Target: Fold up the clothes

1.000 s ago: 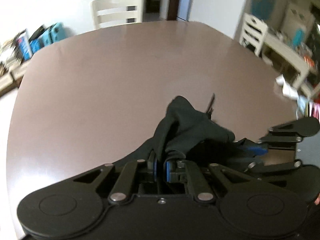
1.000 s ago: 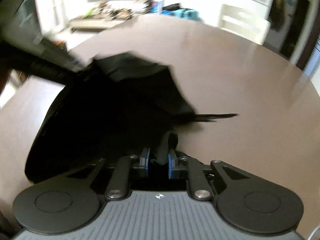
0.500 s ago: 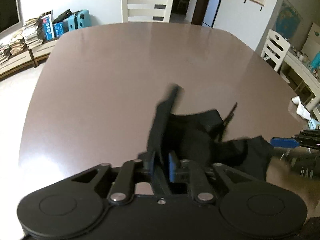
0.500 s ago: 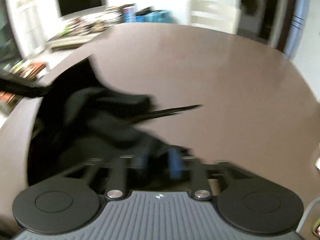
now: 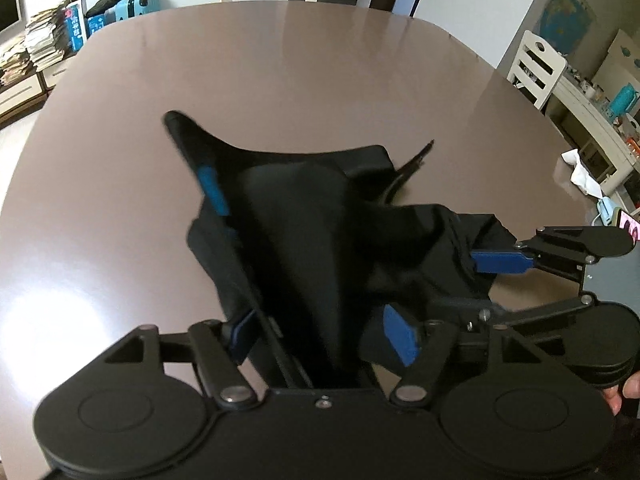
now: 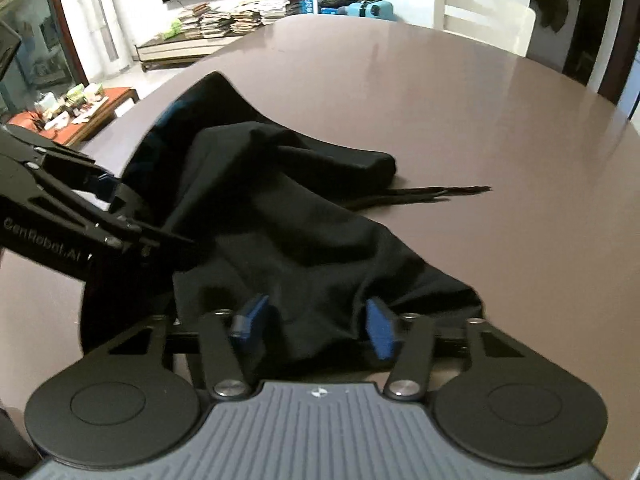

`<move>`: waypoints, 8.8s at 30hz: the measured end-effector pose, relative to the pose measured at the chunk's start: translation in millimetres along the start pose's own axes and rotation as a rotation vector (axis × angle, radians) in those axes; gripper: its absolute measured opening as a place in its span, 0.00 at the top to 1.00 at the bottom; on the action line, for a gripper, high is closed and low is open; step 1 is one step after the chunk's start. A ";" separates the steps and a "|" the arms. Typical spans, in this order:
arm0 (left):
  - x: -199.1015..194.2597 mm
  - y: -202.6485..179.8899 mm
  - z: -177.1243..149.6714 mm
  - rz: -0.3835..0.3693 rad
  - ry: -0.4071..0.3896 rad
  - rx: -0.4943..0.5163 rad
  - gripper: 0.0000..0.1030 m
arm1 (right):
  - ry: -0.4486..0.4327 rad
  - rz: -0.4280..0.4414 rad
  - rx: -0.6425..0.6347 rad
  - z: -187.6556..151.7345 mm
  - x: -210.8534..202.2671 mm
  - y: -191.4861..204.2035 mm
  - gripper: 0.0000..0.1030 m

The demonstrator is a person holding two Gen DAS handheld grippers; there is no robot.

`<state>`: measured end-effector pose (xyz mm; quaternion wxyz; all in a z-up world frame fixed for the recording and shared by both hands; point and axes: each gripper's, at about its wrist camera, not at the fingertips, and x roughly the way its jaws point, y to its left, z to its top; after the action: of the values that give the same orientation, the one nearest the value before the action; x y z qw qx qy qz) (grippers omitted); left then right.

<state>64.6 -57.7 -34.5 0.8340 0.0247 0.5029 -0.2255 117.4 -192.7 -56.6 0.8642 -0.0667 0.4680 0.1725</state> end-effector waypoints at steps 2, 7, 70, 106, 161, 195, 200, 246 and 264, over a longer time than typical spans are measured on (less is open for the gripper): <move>2.4 -4.7 -0.3 0.002 0.004 0.009 0.39 | -0.001 0.003 0.012 -3.2 -0.9 -0.2 0.56; 7.6 -10.7 -1.2 0.017 0.021 0.019 0.39 | -0.008 -0.006 0.014 -6.3 -0.1 0.6 0.60; 2.8 -6.9 -8.6 0.062 0.037 -0.069 0.56 | -0.037 -0.003 0.046 0.7 -15.7 -7.7 0.33; 8.3 -10.9 -8.0 0.066 0.045 -0.047 0.41 | 0.015 0.042 -0.056 -10.4 -4.9 5.4 0.31; 10.1 -10.1 -6.8 0.078 0.048 -0.040 0.35 | 0.018 0.046 -0.082 -8.8 -1.3 5.6 0.35; -8.8 28.4 -13.5 0.081 -0.009 -0.243 0.58 | -0.041 -0.113 0.257 -4.6 -15.0 -70.7 0.86; -13.4 18.2 -21.8 0.059 0.005 -0.196 0.31 | -0.063 0.073 0.177 -10.3 -20.0 -45.5 0.26; -0.6 -9.1 -19.0 0.032 -0.042 -0.131 0.95 | -0.083 -0.207 0.212 -21.4 -6.9 -56.4 0.82; -39.0 32.7 -38.9 0.077 -0.155 -0.299 0.93 | -0.095 -0.143 0.387 -37.7 -25.7 -78.7 0.44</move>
<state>30.2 -4.2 -26.6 0.8726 -0.0978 0.4639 -0.1173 103.1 -282.5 -59.7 0.8919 0.0755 0.4454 0.0208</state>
